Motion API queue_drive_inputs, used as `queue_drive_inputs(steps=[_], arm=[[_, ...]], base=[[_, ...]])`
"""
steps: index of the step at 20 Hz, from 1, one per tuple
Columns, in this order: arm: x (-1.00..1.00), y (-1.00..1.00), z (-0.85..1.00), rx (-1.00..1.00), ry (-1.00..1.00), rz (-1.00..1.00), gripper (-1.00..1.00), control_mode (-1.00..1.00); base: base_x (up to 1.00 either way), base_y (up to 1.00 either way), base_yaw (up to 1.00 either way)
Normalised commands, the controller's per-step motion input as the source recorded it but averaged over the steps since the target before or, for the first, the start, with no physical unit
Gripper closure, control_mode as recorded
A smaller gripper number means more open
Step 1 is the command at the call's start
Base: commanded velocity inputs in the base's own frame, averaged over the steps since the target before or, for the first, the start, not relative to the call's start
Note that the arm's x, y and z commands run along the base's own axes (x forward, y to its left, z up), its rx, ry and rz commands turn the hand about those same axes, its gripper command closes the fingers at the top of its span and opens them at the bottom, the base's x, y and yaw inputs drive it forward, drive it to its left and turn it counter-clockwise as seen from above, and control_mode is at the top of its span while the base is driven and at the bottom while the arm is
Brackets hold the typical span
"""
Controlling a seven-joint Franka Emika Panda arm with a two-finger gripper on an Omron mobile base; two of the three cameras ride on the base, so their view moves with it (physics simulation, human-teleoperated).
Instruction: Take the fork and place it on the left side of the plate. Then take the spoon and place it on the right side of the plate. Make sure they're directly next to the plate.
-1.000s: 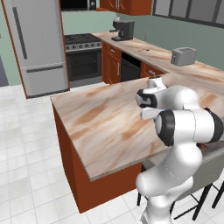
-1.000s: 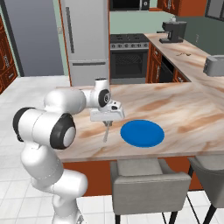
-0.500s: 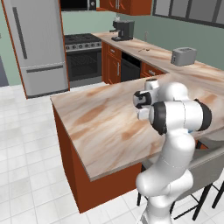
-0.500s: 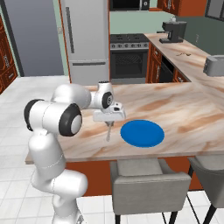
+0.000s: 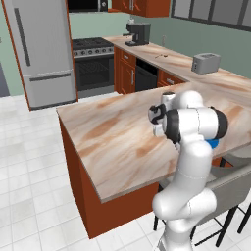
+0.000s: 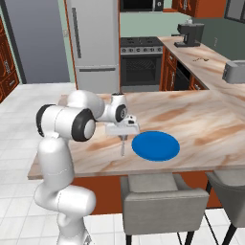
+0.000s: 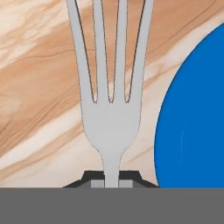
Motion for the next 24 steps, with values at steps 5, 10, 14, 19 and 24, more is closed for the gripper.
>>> queue_drive_inputs(steps=[5,10,14,19,24], arm=[[0.16,-0.05,-0.28,0.0,-0.01,0.0,1.0,-1.0],[0.15,-0.01,-0.27,0.0,0.0,0.0,1.0,-1.0],[0.08,0.0,-0.22,0.0,0.0,0.0,1.0,-1.0],[0.07,0.0,-0.17,0.0,0.0,0.0,1.0,-1.0],[0.14,-0.02,-0.11,0.0,0.0,0.0,1.0,-1.0]], base=[[0.0,0.0,0.0],[0.0,0.0,0.0],[0.0,0.0,0.0],[0.0,0.0,0.0],[0.0,0.0,0.0]])
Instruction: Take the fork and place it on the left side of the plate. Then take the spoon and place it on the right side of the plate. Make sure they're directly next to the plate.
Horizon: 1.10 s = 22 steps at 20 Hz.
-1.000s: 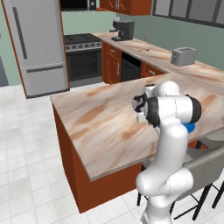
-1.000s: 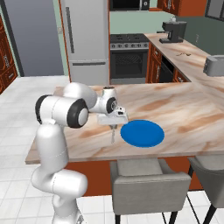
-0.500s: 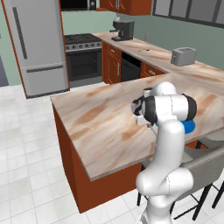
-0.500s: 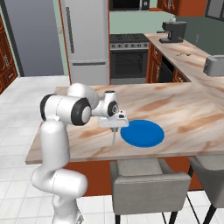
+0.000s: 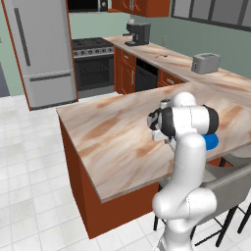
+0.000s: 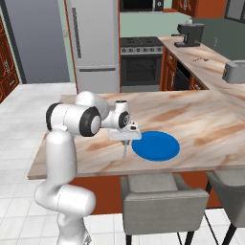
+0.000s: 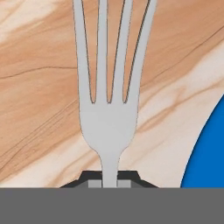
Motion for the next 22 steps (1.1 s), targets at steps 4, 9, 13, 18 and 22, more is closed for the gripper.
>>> queue_drive_inputs(steps=[4,9,13,18,22], arm=[[0.12,-0.02,-0.07,0.0,0.0,0.0,1.0,-1.0],[0.04,-0.01,-0.05,0.0,0.0,0.01,-1.0,-1.0],[0.0,-0.07,0.01,0.0,0.0,0.01,-1.0,-1.0],[0.0,0.0,0.16,-0.05,0.01,0.07,-1.0,-1.0],[-0.01,0.12,0.28,-0.04,0.0,0.07,-1.0,-1.0]], base=[[0.0,0.0,0.0],[0.0,0.0,0.0],[0.0,0.0,0.0],[0.0,0.0,0.0],[0.0,0.0,0.0]])
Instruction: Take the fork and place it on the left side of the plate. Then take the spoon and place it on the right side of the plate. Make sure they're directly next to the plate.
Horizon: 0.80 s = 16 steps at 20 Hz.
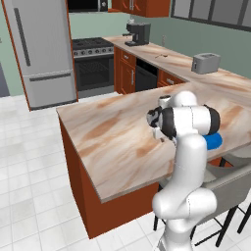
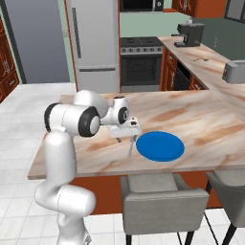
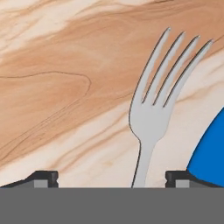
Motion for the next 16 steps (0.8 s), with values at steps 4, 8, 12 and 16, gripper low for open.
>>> queue_drive_inputs(steps=[4,8,12,16], arm=[[-0.04,0.19,0.32,-0.03,0.0,0.04,-1.0,-1.0],[-0.26,0.15,0.31,0.0,-0.01,0.01,-1.0,-1.0],[-0.66,0.0,0.21,0.02,-0.14,-0.03,-1.0,-1.0],[-0.67,0.0,0.22,0.08,-0.13,-0.17,-1.0,-1.0]], base=[[0.0,0.0,0.0],[0.0,0.0,0.0],[0.0,0.0,0.0],[0.0,0.0,0.0]])
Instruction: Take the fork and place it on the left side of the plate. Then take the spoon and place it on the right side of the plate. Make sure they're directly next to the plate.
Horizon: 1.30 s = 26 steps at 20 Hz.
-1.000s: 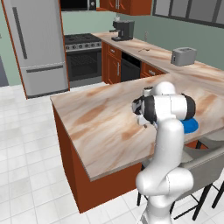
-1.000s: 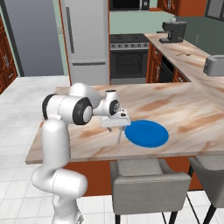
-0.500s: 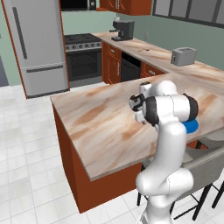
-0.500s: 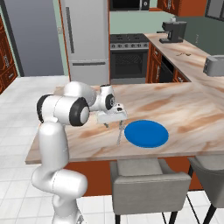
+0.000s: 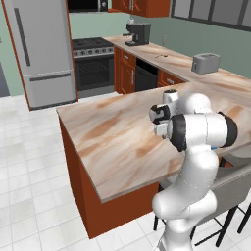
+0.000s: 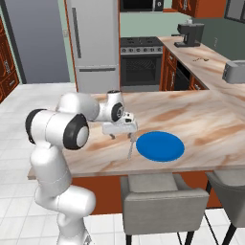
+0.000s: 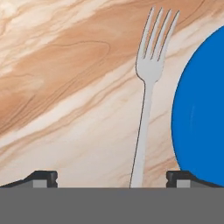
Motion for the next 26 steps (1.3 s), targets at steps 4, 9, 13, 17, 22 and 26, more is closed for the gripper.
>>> queue_drive_inputs(steps=[4,9,13,17,22,26], arm=[[-0.68,0.08,0.25,0.08,-0.16,-0.22,-1.0,-1.0],[-0.59,0.09,0.31,0.08,-0.02,-0.21,-1.0,-1.0],[-0.52,0.16,0.34,0.06,0.0,-0.17,-1.0,-1.0],[-0.49,0.19,0.36,0.0,0.0,-0.09,-1.0,-1.0],[-0.29,0.21,0.45,0.0,0.01,-0.03,-1.0,-1.0],[-0.35,0.16,0.34,0.0,0.0,0.0,-1.0,-1.0]], base=[[0.0,0.0,0.0],[0.0,0.0,0.0],[0.0,0.0,0.0],[0.0,0.0,0.0],[0.0,0.0,0.0],[0.0,0.0,0.0]])
